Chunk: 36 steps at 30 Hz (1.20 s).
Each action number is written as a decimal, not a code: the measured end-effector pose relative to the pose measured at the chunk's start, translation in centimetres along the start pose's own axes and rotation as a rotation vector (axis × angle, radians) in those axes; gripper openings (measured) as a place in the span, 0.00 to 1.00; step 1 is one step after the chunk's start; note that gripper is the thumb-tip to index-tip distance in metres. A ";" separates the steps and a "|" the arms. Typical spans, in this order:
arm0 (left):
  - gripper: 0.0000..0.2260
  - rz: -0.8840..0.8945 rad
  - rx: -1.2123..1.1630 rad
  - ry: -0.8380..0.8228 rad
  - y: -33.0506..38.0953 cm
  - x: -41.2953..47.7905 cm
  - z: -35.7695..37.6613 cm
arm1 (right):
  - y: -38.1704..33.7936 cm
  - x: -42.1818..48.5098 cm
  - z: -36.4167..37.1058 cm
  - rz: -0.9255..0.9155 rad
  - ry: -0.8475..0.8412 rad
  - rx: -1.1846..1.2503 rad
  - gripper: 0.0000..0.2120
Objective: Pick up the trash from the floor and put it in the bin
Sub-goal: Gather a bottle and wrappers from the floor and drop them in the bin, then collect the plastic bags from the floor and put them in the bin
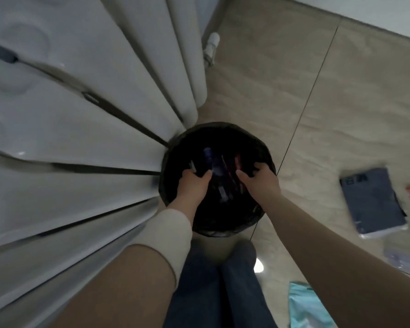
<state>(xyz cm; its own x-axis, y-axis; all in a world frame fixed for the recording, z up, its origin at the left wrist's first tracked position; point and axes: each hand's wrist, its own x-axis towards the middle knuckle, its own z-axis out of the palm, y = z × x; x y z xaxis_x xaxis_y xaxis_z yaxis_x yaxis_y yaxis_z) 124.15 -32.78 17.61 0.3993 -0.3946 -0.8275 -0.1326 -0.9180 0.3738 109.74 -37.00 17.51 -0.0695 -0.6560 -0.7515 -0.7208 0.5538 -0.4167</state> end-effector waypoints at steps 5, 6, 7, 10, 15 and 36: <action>0.23 0.381 0.687 0.155 0.8 -3.6 -0.8 | 1.1 -4.0 -1.9 -0.359 0.096 -0.487 0.30; 0.23 0.479 0.823 0.176 0.9 -4.4 -0.9 | 1.6 -4.8 -2.4 -0.413 0.112 -0.609 0.30; 0.23 0.563 0.925 0.186 1.0 -5.3 -0.9 | 2.2 -5.6 -3.0 -0.439 0.120 -0.705 0.29; 0.24 0.755 1.095 0.166 1.1 -7.7 -0.4 | 4.8 -8.3 -4.5 -0.419 0.173 -0.847 0.26; 0.24 0.956 1.261 0.065 0.0 -13.0 3.3 | 11.4 -14.3 -6.3 -0.184 0.243 -0.765 0.26; 0.23 0.942 1.618 -0.229 -25.4 -30.8 31.0 | 52.9 -34.4 -3.6 0.368 0.205 -0.462 0.31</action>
<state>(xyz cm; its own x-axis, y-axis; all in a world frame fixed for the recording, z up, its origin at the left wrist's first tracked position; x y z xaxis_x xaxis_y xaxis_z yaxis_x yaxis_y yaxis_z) 87.07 1.46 20.64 -0.3974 -0.5955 -0.6982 -0.8732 0.4792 0.0883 71.49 13.06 23.15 -0.4678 -0.5754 -0.6709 -0.8453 0.5130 0.1495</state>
